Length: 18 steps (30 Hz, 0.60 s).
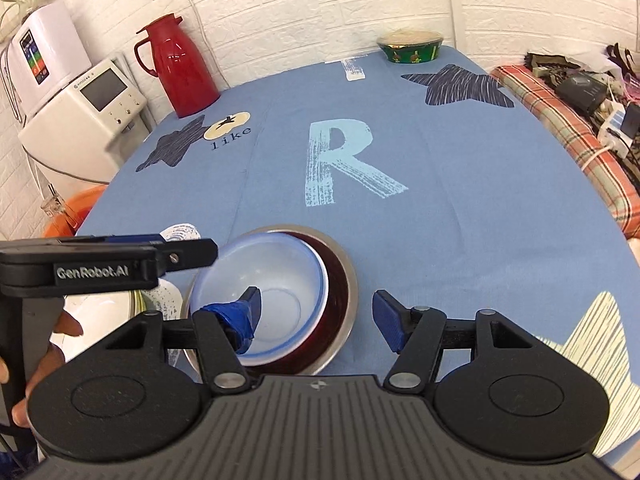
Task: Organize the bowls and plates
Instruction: 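Carry the blue bowl with the left tool into the red bowl and release, then grasp the steel bowl rim holding the nested bowls with the left tool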
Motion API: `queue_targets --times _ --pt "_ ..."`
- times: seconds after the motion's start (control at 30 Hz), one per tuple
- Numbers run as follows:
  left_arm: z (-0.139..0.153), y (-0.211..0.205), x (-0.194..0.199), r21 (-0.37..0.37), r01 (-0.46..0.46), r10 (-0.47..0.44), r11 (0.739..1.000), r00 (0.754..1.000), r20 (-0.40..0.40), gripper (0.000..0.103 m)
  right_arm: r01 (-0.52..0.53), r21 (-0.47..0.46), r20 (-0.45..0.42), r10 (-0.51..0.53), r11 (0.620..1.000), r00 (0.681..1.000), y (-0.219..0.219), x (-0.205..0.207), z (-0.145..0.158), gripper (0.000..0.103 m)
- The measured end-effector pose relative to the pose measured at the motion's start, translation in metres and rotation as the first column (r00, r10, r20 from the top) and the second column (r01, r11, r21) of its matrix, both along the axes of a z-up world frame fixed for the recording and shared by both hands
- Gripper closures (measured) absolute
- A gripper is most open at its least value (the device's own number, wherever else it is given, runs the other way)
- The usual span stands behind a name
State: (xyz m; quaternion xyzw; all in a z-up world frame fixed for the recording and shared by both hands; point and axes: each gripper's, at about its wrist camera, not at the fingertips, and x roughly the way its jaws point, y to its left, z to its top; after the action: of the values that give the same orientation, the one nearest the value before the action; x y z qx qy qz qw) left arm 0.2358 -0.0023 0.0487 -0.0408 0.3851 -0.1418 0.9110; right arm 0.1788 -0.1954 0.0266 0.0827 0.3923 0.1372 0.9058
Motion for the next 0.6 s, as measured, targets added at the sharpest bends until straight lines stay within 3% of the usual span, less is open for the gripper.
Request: queue_targets --times 0.2,0.6 --pt "0.005 0.008 -0.01 0.025 0.0 -0.001 1.0 0.999 0.051 0.027 0.039 0.054 0.018 -0.04 0.998 0.999 -0.006 -0.015 -0.007 0.055" --pt "0.001 0.028 0.004 0.121 -0.003 -0.007 0.993 0.997 0.078 0.024 0.141 0.043 0.029 -0.142 0.989 0.989 -0.017 -0.013 -0.019 0.054"
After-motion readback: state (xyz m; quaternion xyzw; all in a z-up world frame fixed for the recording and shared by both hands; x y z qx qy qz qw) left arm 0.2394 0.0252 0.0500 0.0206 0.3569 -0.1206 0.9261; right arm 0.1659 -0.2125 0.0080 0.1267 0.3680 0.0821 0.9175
